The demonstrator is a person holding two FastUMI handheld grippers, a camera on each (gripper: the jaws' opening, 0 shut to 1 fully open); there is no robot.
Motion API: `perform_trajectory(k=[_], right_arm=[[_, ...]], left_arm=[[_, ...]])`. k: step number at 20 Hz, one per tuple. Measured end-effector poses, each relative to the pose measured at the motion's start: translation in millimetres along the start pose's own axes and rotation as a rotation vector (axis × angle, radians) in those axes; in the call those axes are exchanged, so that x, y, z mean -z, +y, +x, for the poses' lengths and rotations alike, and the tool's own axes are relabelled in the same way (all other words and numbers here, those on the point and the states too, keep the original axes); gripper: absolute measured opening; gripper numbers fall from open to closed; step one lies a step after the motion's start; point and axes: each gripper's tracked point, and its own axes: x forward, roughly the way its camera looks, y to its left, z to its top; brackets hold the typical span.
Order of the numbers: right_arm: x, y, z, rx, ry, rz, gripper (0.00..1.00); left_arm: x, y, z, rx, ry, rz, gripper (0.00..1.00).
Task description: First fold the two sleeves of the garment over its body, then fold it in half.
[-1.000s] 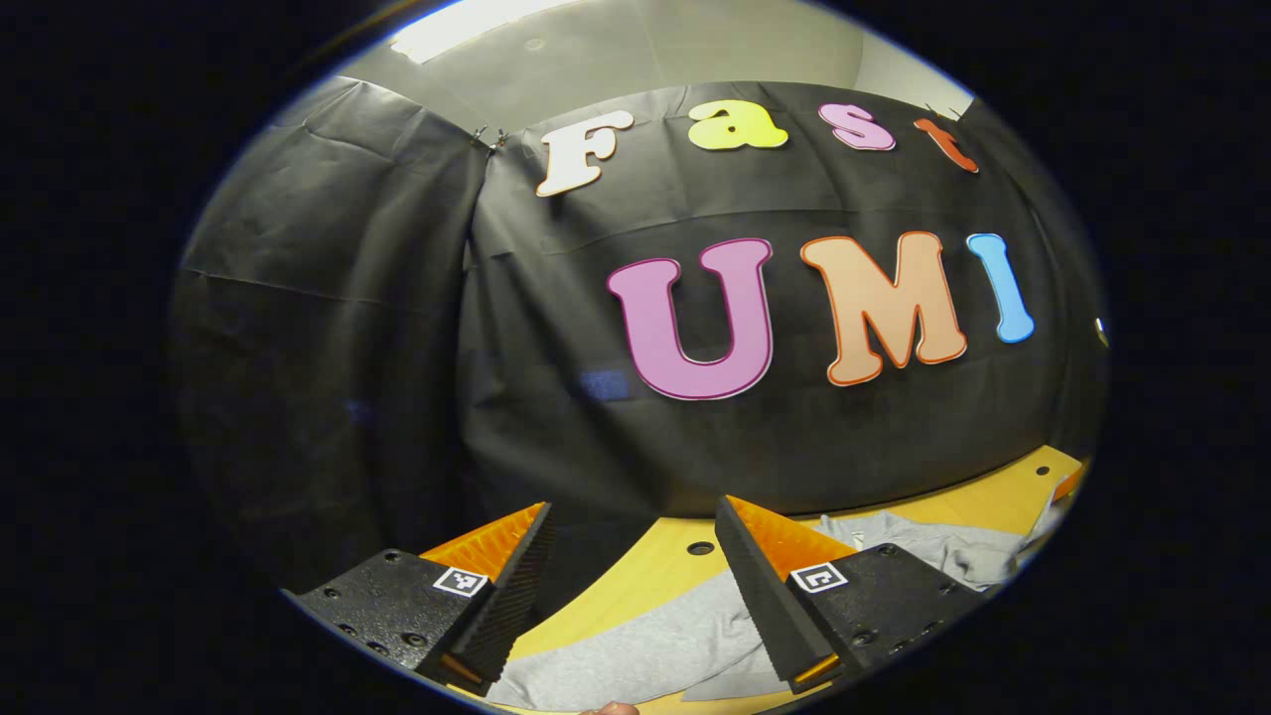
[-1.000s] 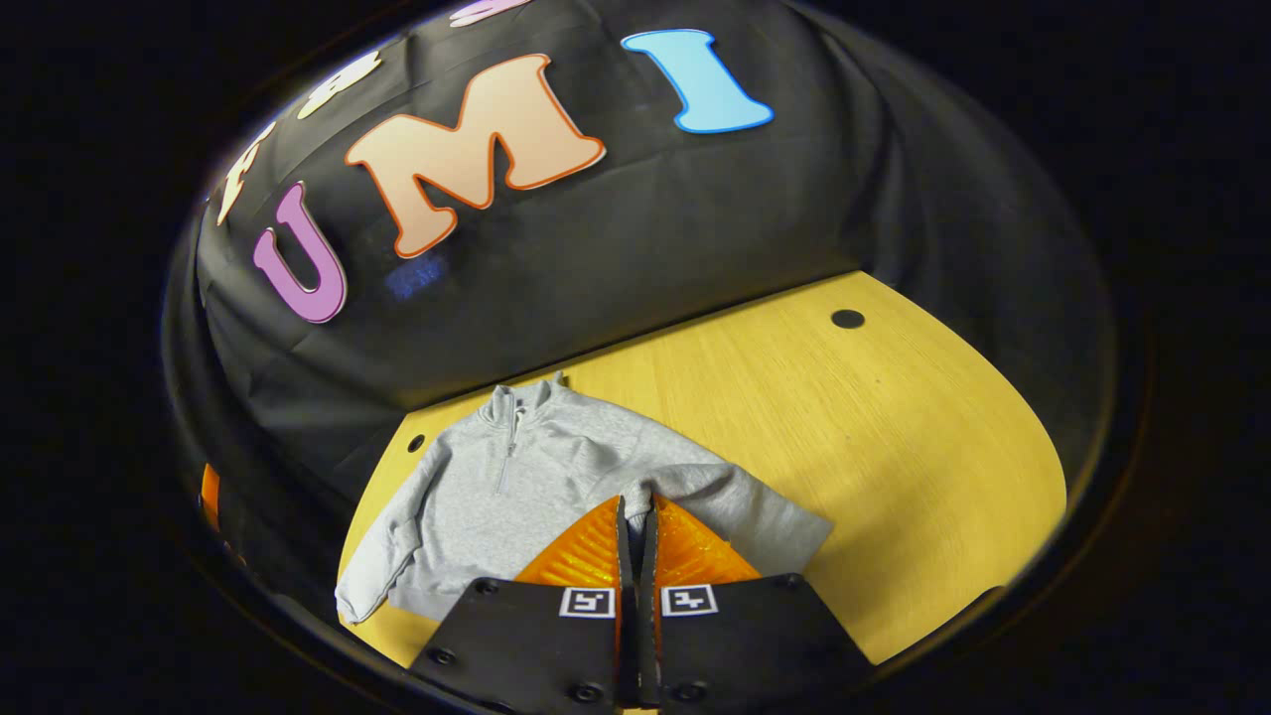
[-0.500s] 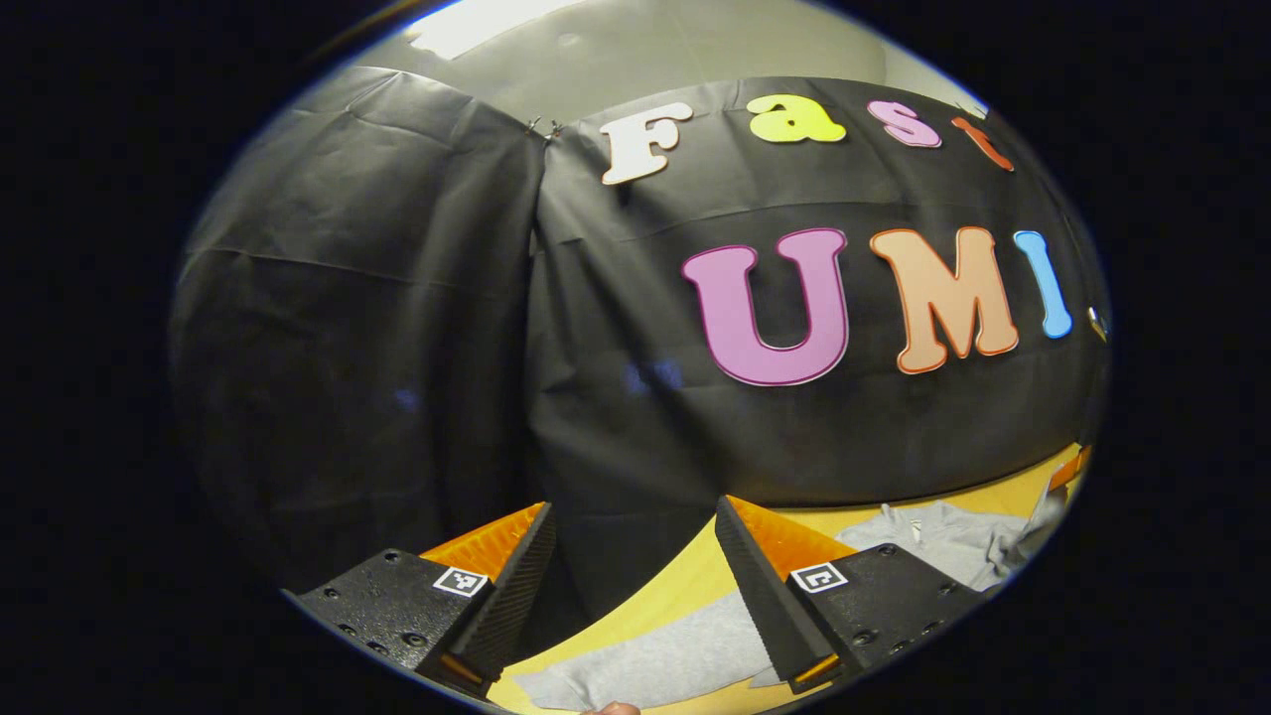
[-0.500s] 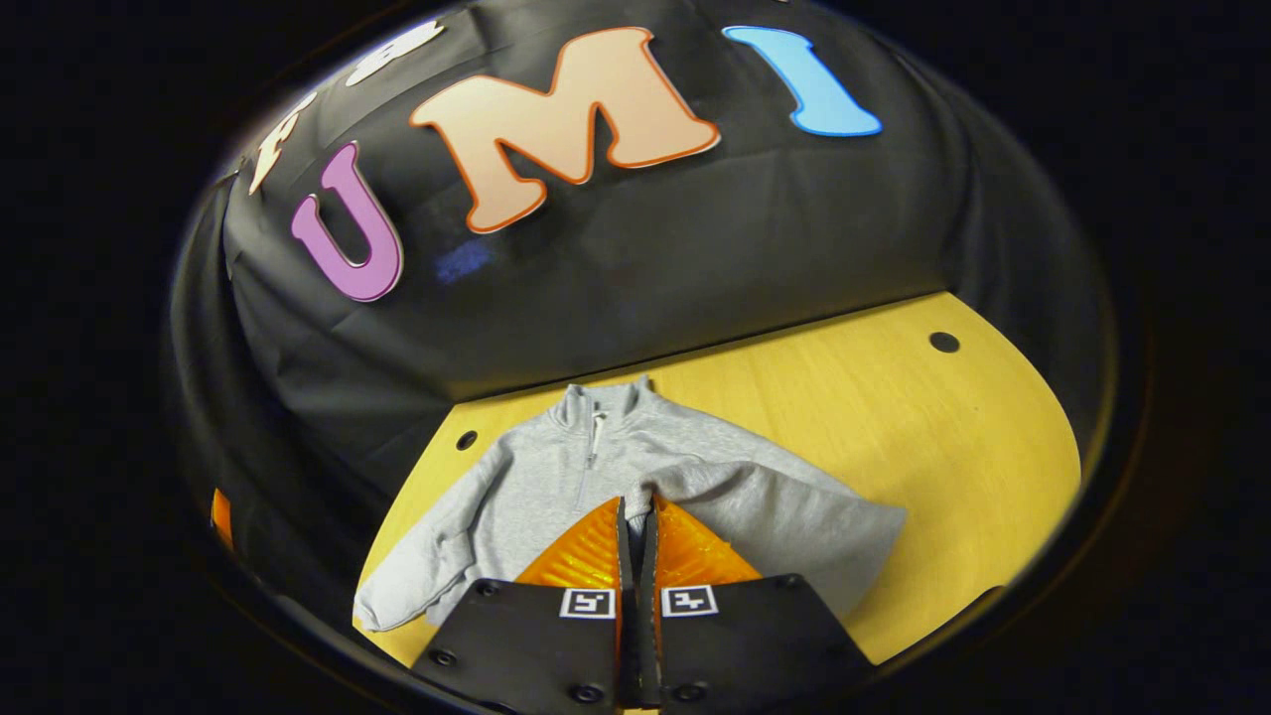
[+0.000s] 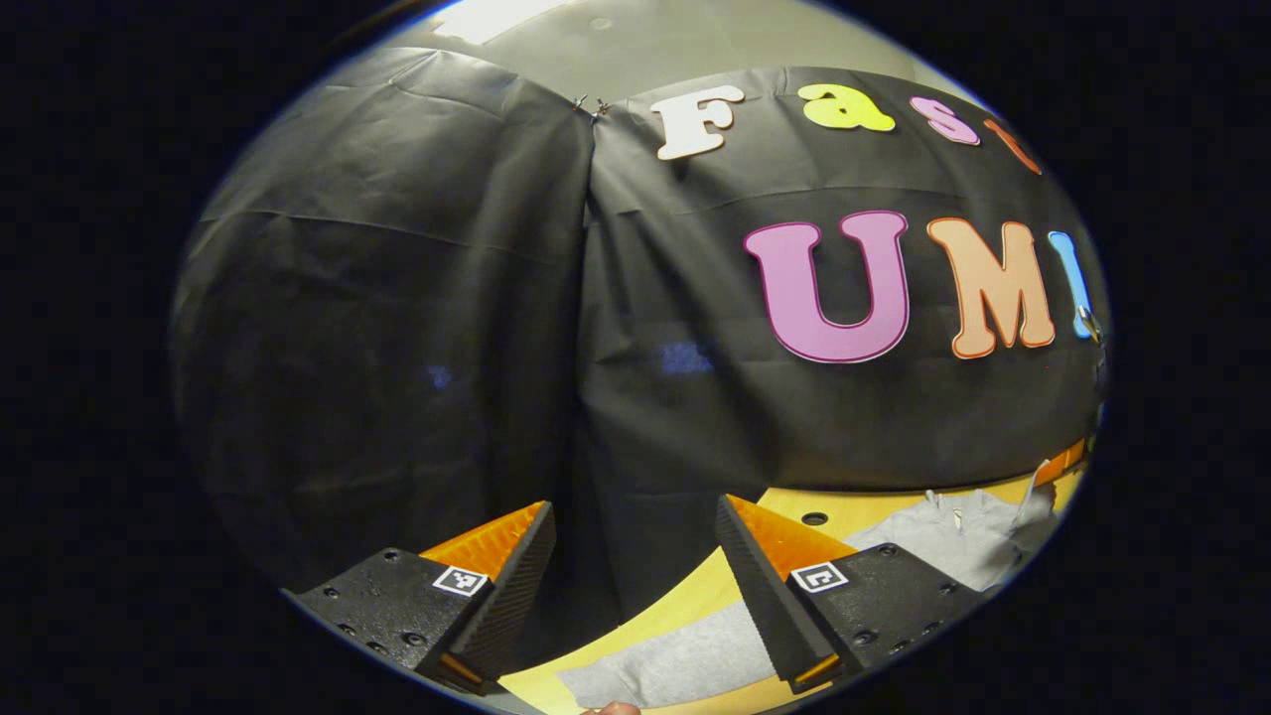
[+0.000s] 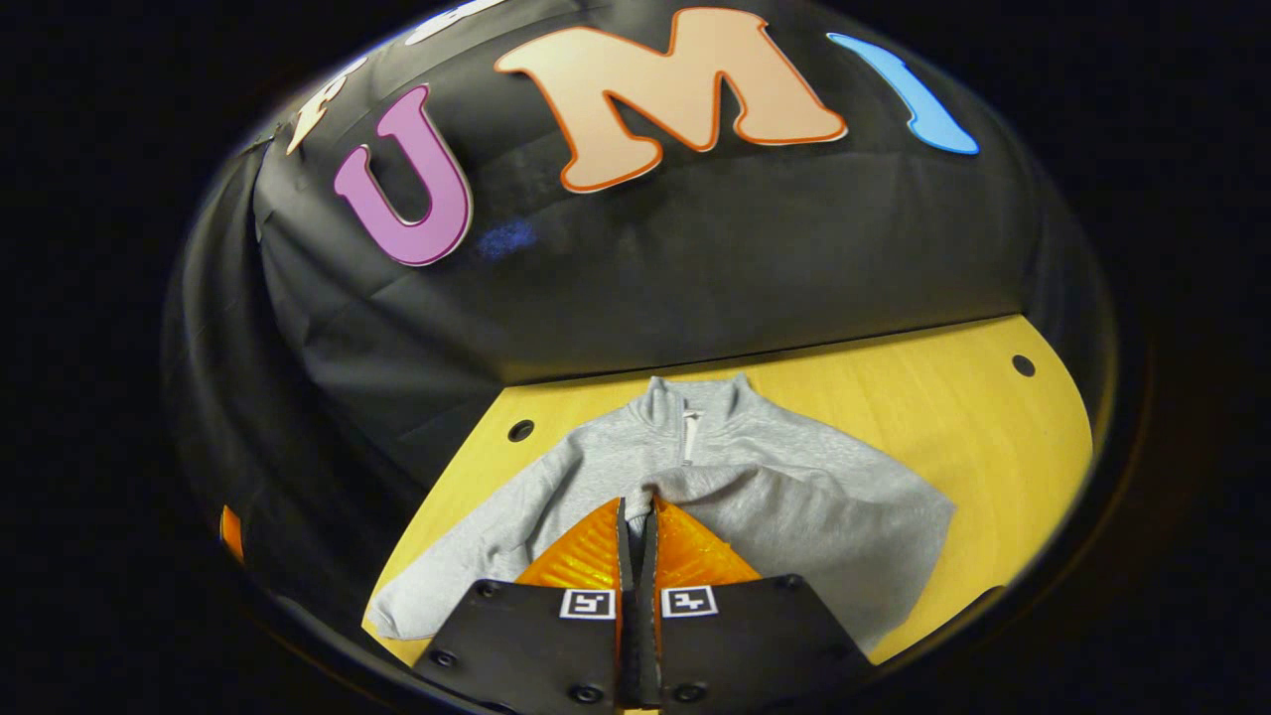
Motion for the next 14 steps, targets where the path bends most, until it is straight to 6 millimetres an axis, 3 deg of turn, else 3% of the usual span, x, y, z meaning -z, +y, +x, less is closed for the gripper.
perform_trajectory(k=[8,14], right_arm=[[36,75,58,-0.059,0.068,-0.110,0.00],[86,92,95,-0.053,0.183,-0.170,0.02]], left_arm=[[17,40,5,-0.039,0.030,0.010,0.97],[30,56,12,-0.059,0.056,0.017,0.94]])
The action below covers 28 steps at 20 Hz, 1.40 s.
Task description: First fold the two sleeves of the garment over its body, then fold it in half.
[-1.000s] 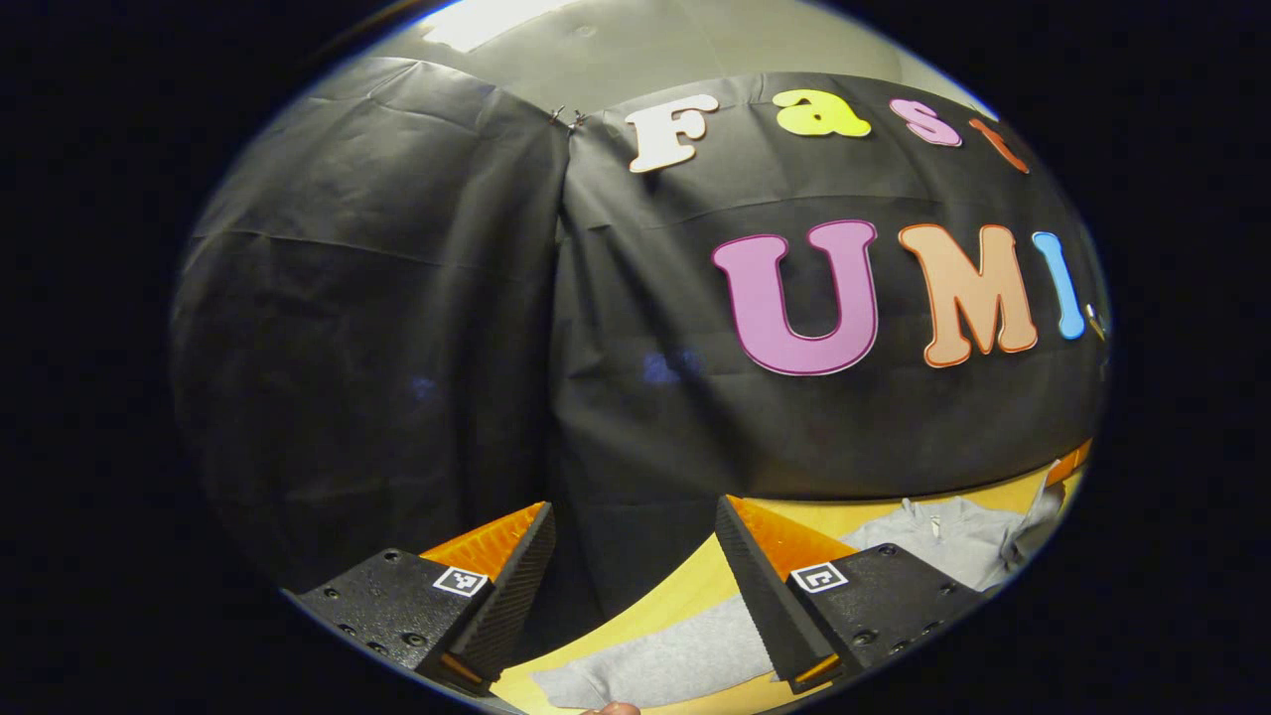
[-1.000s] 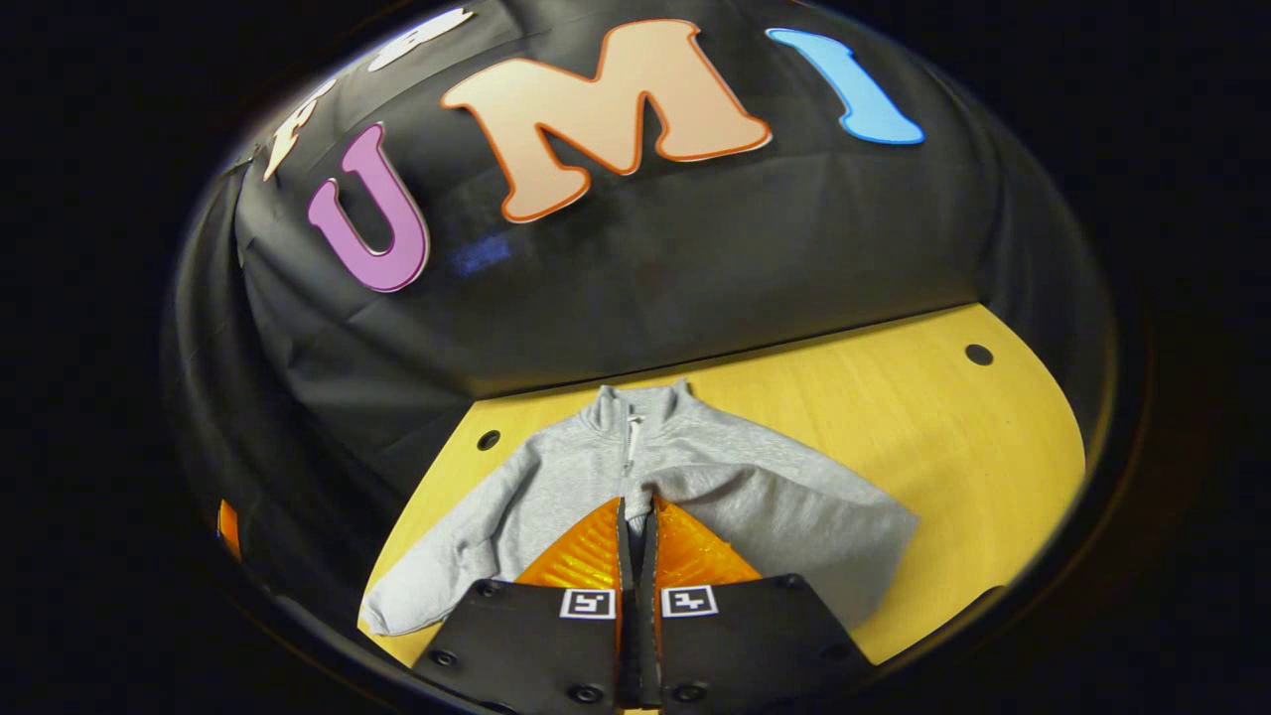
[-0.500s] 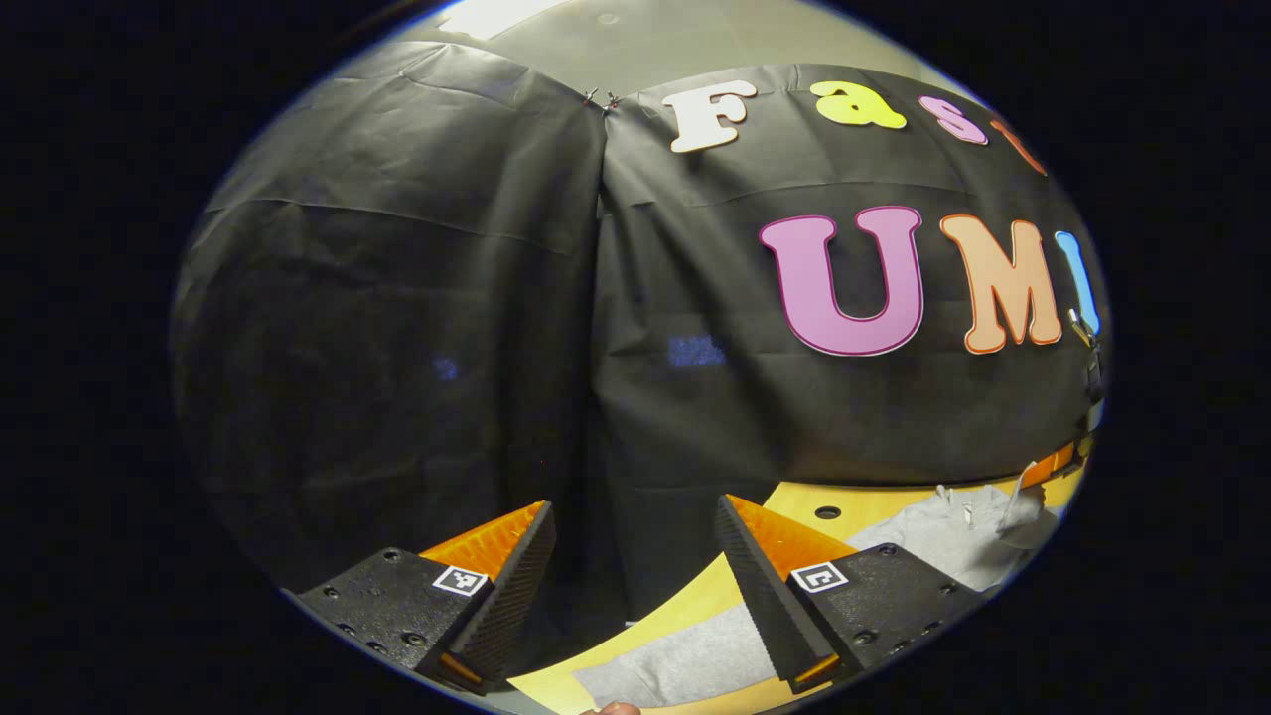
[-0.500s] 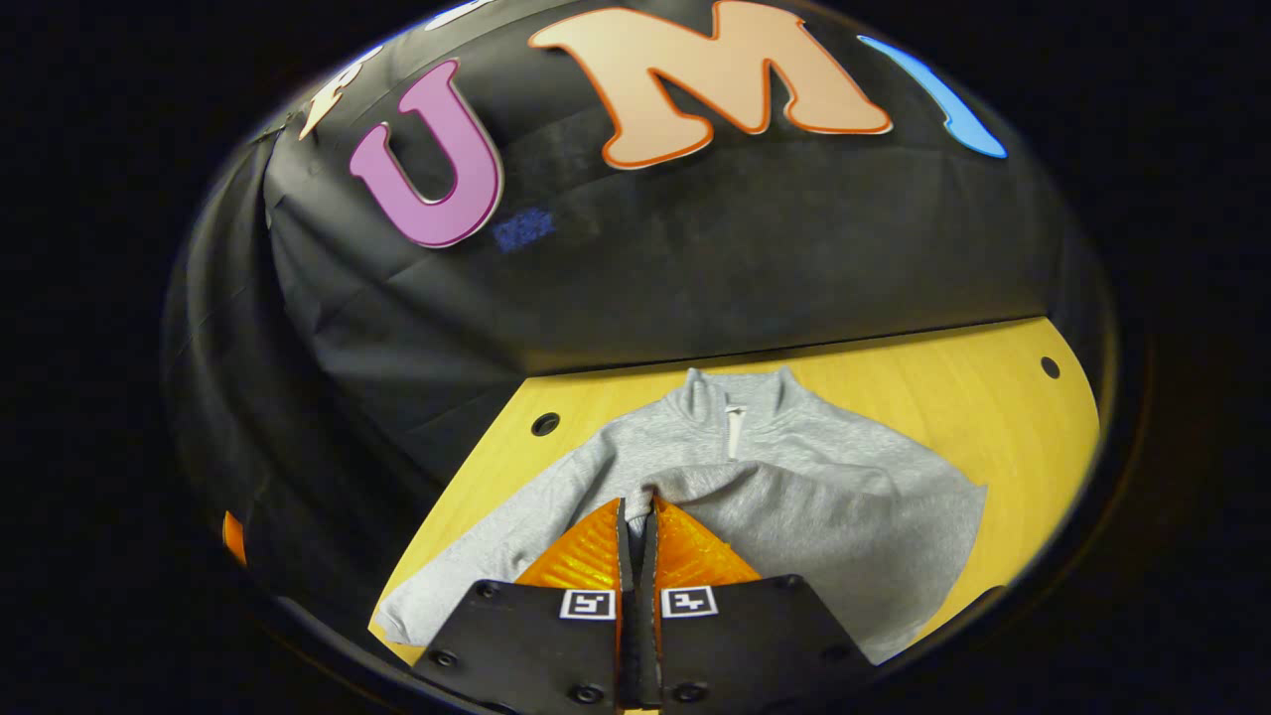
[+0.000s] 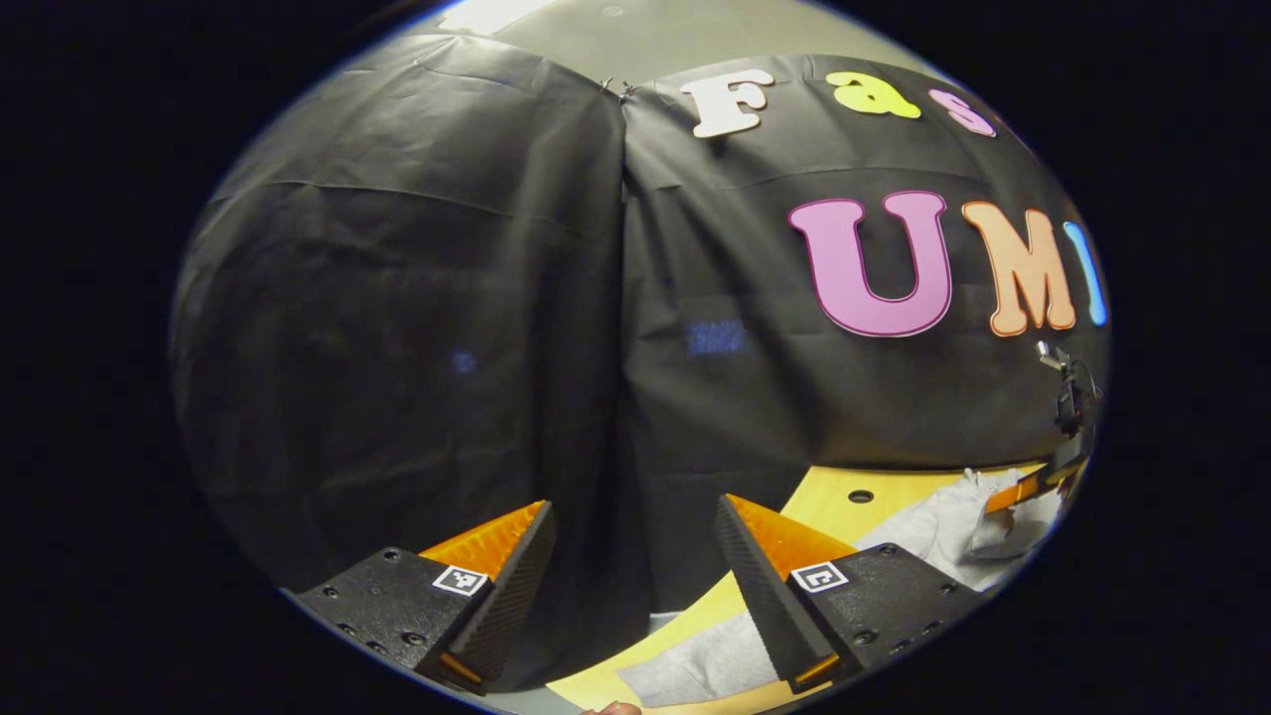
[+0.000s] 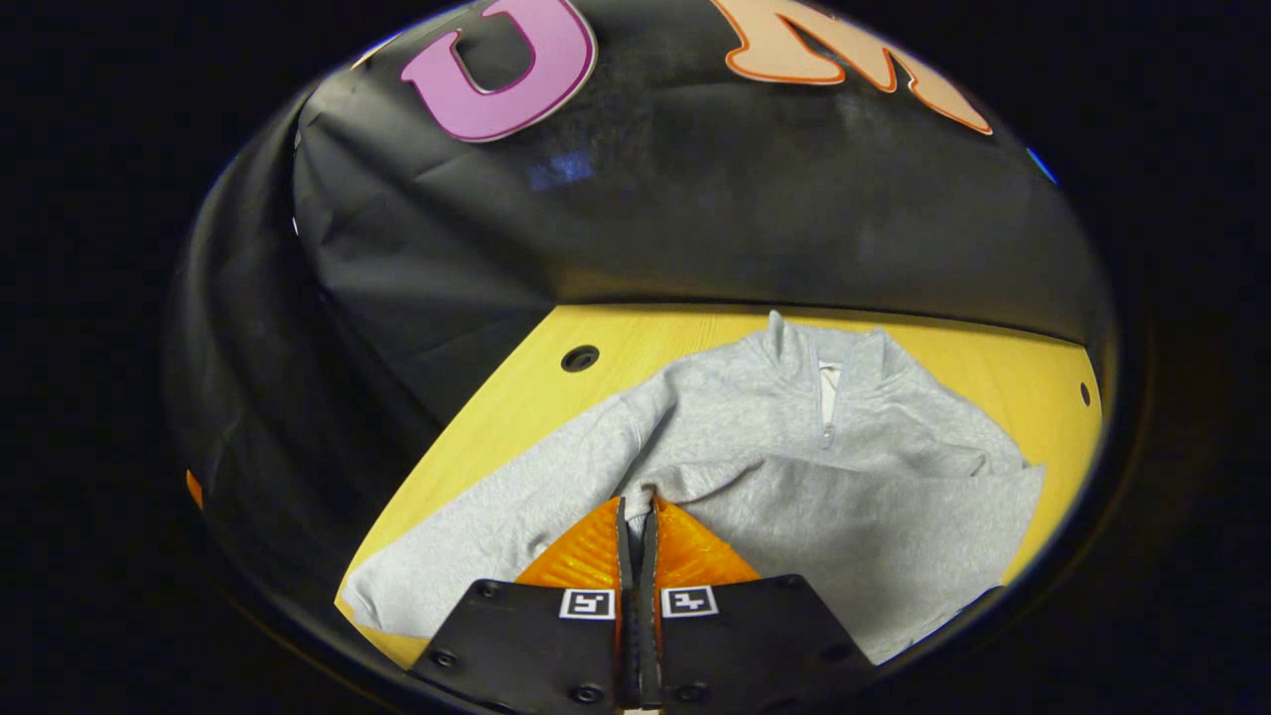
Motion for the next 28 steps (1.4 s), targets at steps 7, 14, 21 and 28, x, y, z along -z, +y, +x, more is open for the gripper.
perform_trajectory(k=[7,14,21,28], right_arm=[[-3,14,-4,-0.038,-0.006,0.014,0.25],[-28,3,-46,-0.028,-0.142,-0.109,0.99],[-30,-20,-113,0.020,-0.272,-0.144,0.98],[-19,-63,-147,0.082,-0.273,-0.112,0.99]], left_arm=[[21,-1,3,0.043,0.037,-0.010,0.98],[60,-38,6,0.115,0.118,-0.019,0.98],[139,-45,3,0.134,0.306,0.000,0.95],[226,-49,-5,0.113,0.539,-0.013,0.95]])
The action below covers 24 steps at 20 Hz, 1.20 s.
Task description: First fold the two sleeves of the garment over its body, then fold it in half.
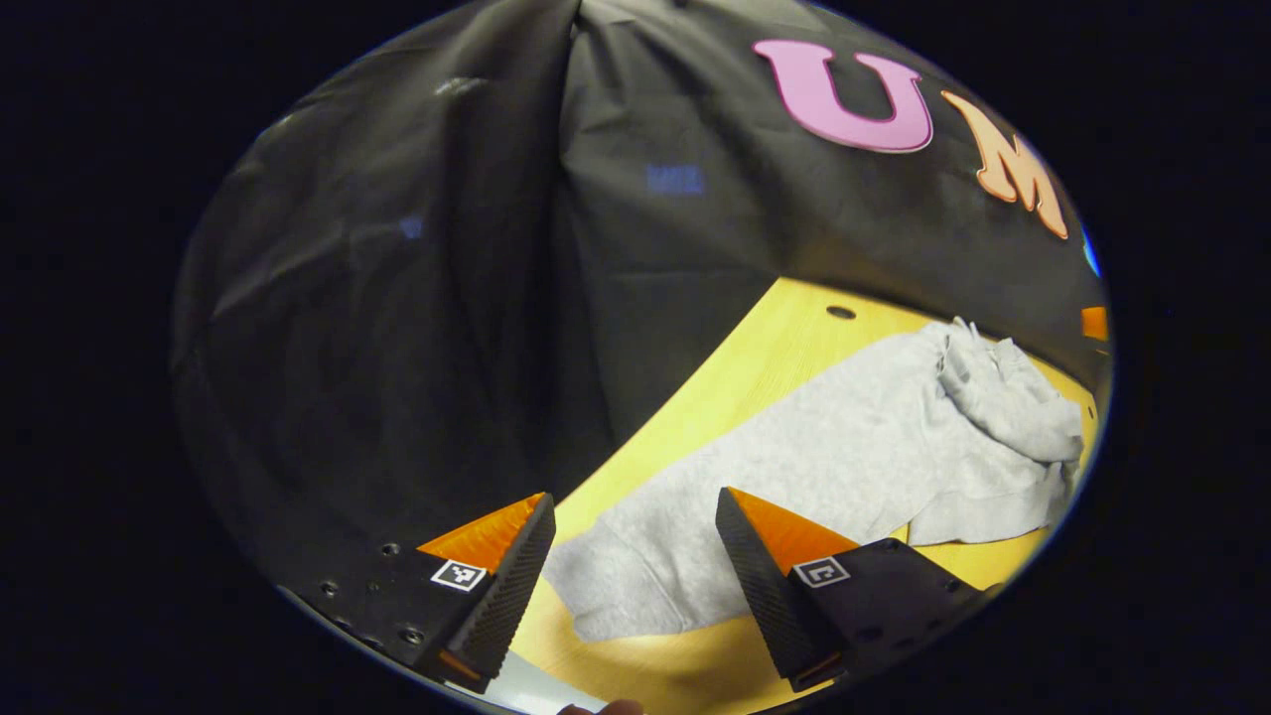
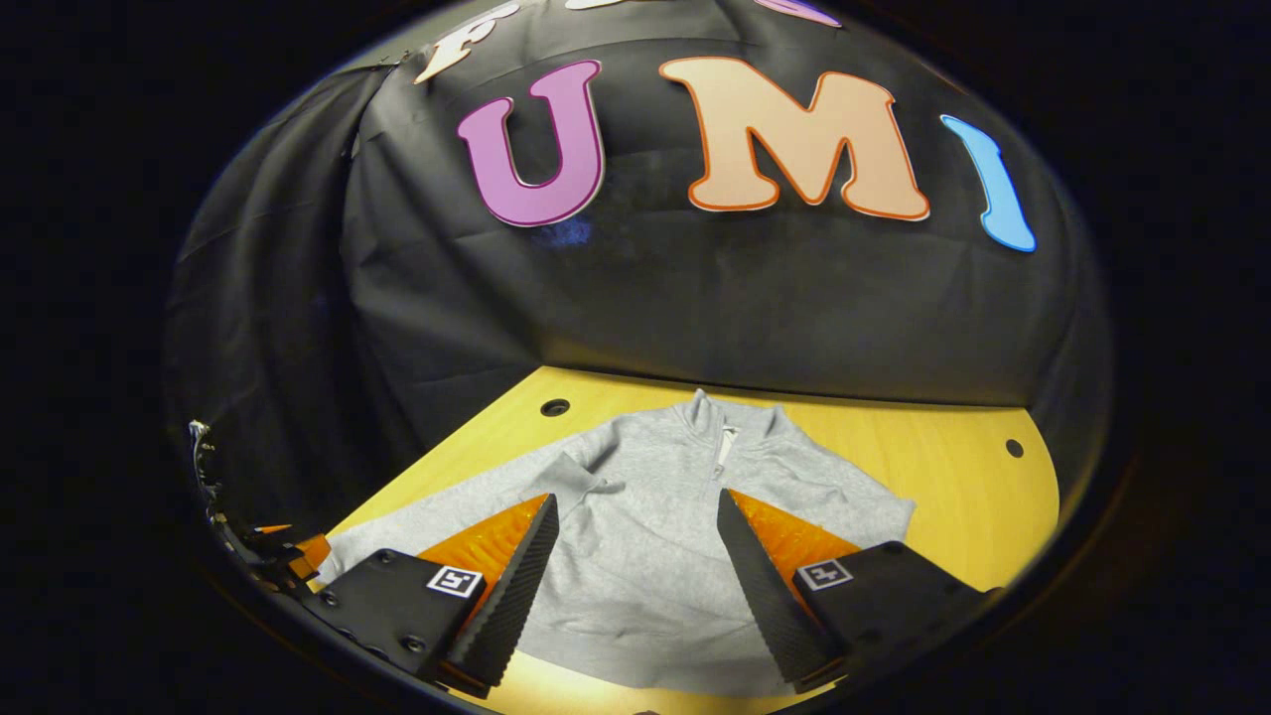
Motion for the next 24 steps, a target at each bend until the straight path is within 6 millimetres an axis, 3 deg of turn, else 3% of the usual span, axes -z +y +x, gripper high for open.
perform_trajectory(k=[6,10,12,14,16,19,21,24], right_arm=[[2,-39,-20,0.064,-0.003,0.005,0.99],[-3,-50,-30,0.077,-0.021,0.005,0.96],[-4,-54,-34,0.079,-0.031,-0.003,0.99],[-6,-61,-38,0.085,-0.052,-0.020,0.99],[-1,-65,-39,0.090,-0.046,-0.017,0.99],[2,-73,-42,0.093,-0.043,0.009,0.96],[2,-78,-46,0.098,-0.049,0.011,0.99],[5,-89,-55,0.109,-0.054,0.009,0.96]], left_arm=[[42,-2,16,-0.038,0.139,-0.091,0.96],[40,-10,19,-0.046,0.099,-0.080,0.96],[39,-12,18,-0.032,0.104,-0.085,0.89],[40,-25,22,0.008,0.108,-0.070,0.74],[37,-30,24,0.008,0.099,-0.072,0.39],[36,-36,26,0.001,0.094,-0.058,0.06],[35,-38,24,0.013,0.125,-0.055,0.00],[29,-44,25,-0.001,0.164,-0.110,0.00]])
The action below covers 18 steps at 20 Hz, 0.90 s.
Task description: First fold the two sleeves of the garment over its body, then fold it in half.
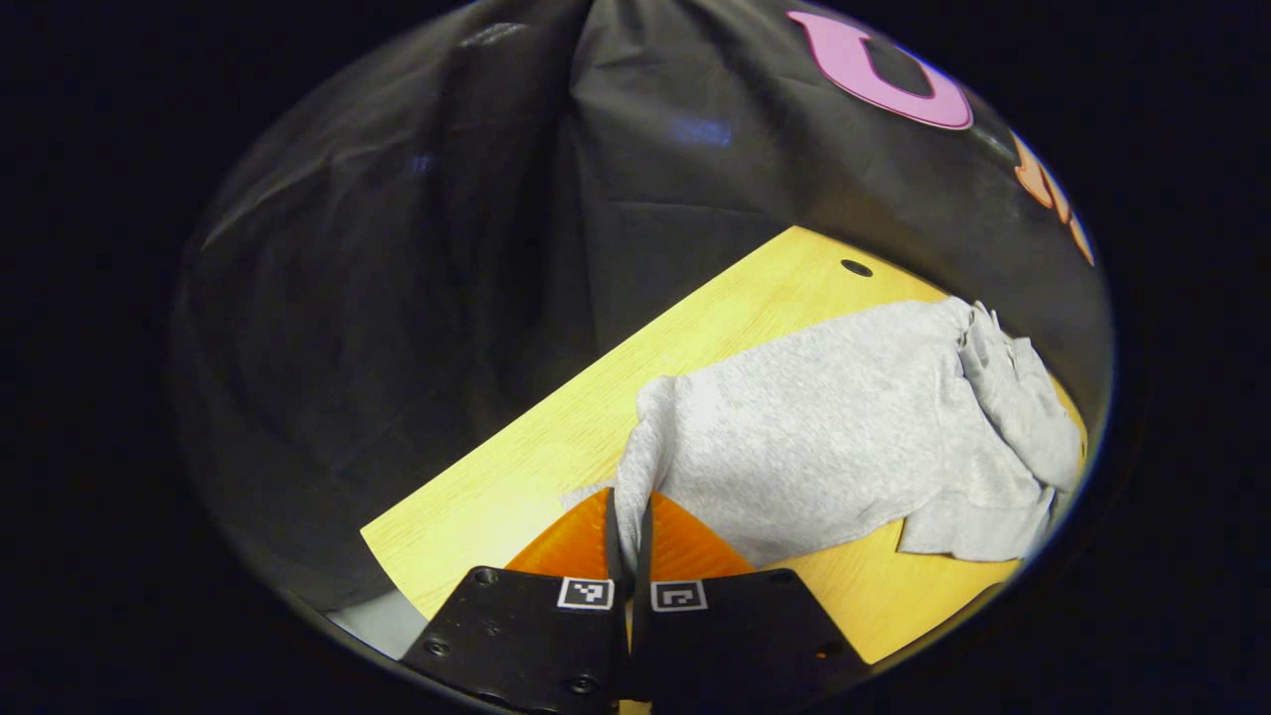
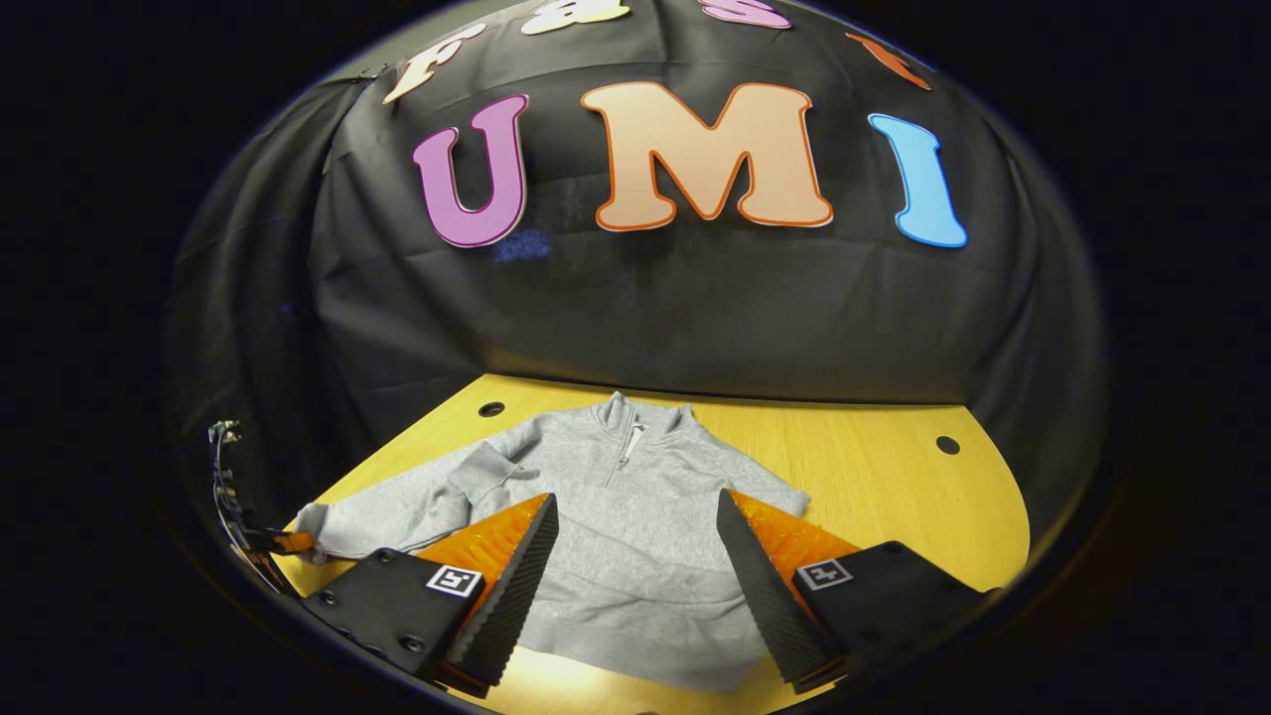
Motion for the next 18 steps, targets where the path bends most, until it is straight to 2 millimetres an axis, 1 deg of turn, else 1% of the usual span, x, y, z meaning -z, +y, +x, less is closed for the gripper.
perform_trajectory(k=[1,3,4,6,7,8,9,10,12,13,14,15,16,17,18], right_arm=[[1,-3,-2,0.001,0.000,0.004,0.99],[2,-11,-8,0.010,-0.002,0.016,0.99],[3,-16,-11,0.015,-0.002,0.019,0.99],[6,-23,-15,0.023,-0.003,0.030,0.99],[7,-27,-18,0.028,-0.002,0.035,0.96],[9,-29,-20,0.023,0.000,0.043,0.99],[11,-32,-24,0.022,0.003,0.051,0.99],[13,-38,-28,0.031,0.000,0.055,0.99],[16,-51,-35,0.053,-0.006,0.065,0.99],[18,-57,-41,0.064,-0.006,0.072,0.96],[22,-64,-46,0.076,-0.005,0.080,0.99],[25,-71,-49,0.089,-0.004,0.088,0.99],[28,-82,-55,0.105,-0.004,0.097,0.96],[30,-92,-61,0.121,-0.004,0.109,0.99],[33,-101,-67,0.136,-0.003,0.123,0.99]], left_arm=[[-6,-5,-2,0.006,-0.003,0.001,0.00],[-24,-21,-8,0.034,-0.037,0.041,0.00],[-36,-31,-11,0.050,-0.064,0.072,0.00],[-61,-55,-19,0.088,-0.117,0.135,0.00],[-74,-69,-23,0.110,-0.147,0.162,0.00],[-85,-83,-27,0.136,-0.174,0.184,0.00],[-96,-98,-31,0.157,-0.196,0.200,0.00],[-105,-114,-32,0.177,-0.216,0.213,0.02],[-121,-142,-38,0.210,-0.246,0.240,0.00],[-127,-152,-44,0.228,-0.259,0.253,0.00],[-133,-167,-45,0.247,-0.269,0.265,0.00],[-138,-179,-47,0.262,-0.279,0.273,0.00],[-144,-191,-49,0.277,-0.289,0.282,0.00],[-149,-202,-50,0.291,-0.302,0.289,0.00],[-154,-212,-52,0.302,-0.309,0.297,0.00]])
